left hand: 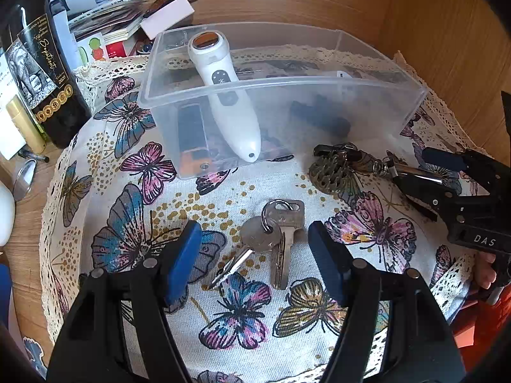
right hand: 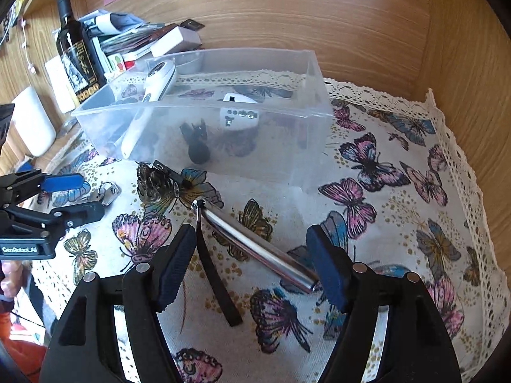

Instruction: Organize rigid objects

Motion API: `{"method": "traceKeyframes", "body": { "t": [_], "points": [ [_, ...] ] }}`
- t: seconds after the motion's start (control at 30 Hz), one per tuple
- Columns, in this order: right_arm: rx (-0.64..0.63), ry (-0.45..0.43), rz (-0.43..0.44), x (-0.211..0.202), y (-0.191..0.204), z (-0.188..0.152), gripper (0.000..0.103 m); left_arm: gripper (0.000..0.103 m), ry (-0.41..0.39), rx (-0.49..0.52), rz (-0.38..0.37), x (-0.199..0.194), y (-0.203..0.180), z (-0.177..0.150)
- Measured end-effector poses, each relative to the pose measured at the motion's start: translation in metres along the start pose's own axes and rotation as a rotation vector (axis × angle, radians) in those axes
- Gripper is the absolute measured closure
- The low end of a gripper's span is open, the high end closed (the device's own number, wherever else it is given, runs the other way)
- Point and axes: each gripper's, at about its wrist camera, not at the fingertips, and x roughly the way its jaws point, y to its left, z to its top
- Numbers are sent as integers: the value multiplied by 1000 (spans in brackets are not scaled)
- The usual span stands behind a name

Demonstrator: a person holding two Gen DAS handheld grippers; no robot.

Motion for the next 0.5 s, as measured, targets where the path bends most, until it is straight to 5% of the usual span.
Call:
{"method": "traceKeyframes", "body": {
  "t": [0.07, 0.4, 0.5],
  "points": [
    [-22, 23, 2, 7, 4, 2, 35, 42, -9, 20, 11, 0, -4, -1],
    [-27, 44, 39, 12, 7, 0, 88, 79, -28, 43, -13, 4, -8, 4],
    [-16, 34, 32, 8, 8, -3, 89, 81, -36, 33, -16, 4, -8, 6]
  ]
}}
